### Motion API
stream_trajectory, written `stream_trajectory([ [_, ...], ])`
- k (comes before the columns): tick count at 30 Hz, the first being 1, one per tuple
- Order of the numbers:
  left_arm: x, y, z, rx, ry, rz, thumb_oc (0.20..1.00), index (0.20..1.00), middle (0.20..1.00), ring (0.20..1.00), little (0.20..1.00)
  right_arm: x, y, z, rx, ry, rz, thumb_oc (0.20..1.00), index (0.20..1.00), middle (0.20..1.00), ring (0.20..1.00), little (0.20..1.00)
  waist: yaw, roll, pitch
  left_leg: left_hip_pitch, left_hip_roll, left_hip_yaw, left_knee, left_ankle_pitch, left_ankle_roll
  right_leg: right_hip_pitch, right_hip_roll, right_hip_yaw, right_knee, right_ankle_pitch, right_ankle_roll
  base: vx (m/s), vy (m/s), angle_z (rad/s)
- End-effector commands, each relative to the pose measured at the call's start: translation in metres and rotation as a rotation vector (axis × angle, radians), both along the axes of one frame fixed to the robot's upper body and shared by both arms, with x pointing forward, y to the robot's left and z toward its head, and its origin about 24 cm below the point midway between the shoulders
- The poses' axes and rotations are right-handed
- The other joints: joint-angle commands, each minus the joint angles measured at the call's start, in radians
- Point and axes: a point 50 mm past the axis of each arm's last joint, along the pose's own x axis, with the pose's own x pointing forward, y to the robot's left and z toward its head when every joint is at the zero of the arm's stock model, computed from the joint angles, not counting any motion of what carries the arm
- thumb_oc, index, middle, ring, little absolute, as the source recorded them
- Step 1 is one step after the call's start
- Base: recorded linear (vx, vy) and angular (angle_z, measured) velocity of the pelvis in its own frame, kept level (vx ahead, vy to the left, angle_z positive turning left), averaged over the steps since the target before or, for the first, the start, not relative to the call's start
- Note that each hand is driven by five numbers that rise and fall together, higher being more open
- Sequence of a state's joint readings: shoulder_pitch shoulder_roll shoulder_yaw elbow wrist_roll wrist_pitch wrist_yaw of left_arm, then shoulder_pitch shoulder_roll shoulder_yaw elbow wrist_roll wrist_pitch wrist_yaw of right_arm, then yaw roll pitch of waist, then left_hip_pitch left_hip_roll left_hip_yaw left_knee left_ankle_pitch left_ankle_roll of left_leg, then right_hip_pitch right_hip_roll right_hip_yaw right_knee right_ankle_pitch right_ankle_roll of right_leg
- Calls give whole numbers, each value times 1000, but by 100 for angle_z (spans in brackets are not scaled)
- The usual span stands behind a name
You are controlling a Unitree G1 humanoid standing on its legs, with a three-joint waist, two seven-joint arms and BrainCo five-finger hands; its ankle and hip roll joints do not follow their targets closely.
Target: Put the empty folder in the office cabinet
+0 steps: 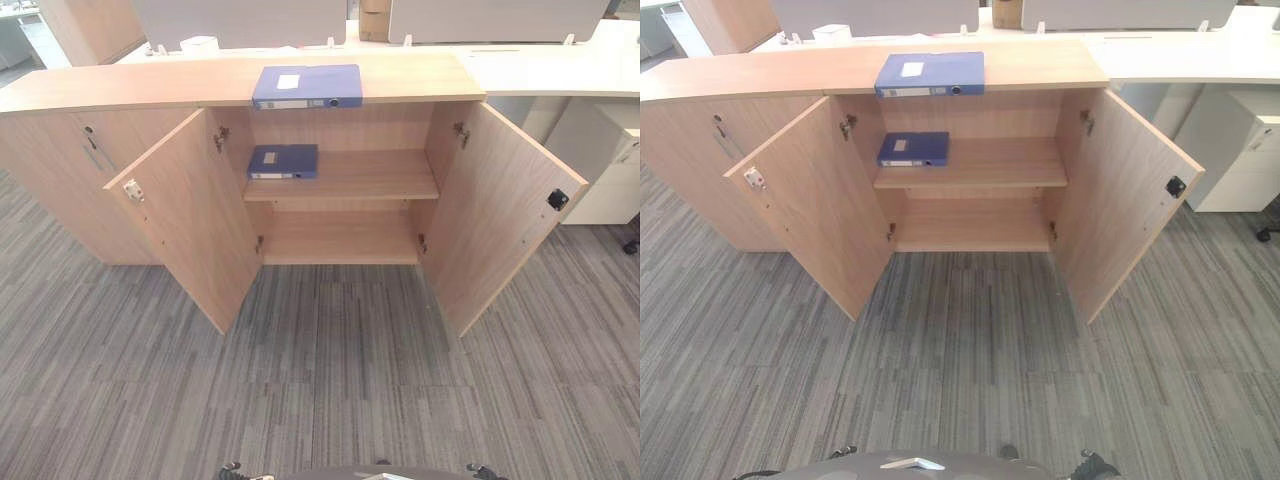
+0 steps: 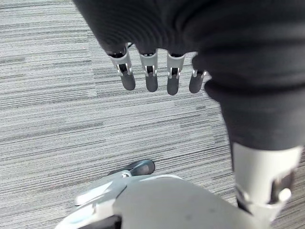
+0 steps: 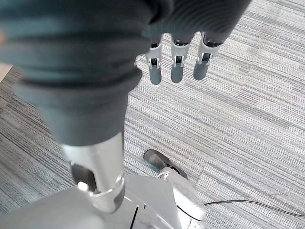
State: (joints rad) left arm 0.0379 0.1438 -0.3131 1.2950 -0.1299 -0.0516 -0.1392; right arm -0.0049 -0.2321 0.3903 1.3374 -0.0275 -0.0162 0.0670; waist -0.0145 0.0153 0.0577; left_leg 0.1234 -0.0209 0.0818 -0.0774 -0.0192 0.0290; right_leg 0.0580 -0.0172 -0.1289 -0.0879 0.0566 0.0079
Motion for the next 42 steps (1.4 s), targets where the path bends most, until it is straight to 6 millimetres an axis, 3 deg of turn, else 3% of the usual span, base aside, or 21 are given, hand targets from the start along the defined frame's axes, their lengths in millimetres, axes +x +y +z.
stream_trajectory([
  [1, 12, 3, 1, 26, -2, -55, 1000, 1000, 1000, 1000, 1000, 11, -7, 2, -29, -1, 32, 1000, 1000, 1000, 1000, 1000, 16, 2, -14, -8, 31, 50, -10, -11, -64, 35, -12, -11, 1, -46, 69, 0, 0, 0],
  [42, 4, 15, 1, 65, 31, -21, 1000, 1000, 1000, 1000, 1000, 4, 2, 0, -6, 15, 60, 1000, 1000, 1000, 1000, 1000, 8, -9, -19, 7, 37, 70, -10, -23, -64, 40, -8, 6, 1, -48, 67, 3, -1, -1],
])
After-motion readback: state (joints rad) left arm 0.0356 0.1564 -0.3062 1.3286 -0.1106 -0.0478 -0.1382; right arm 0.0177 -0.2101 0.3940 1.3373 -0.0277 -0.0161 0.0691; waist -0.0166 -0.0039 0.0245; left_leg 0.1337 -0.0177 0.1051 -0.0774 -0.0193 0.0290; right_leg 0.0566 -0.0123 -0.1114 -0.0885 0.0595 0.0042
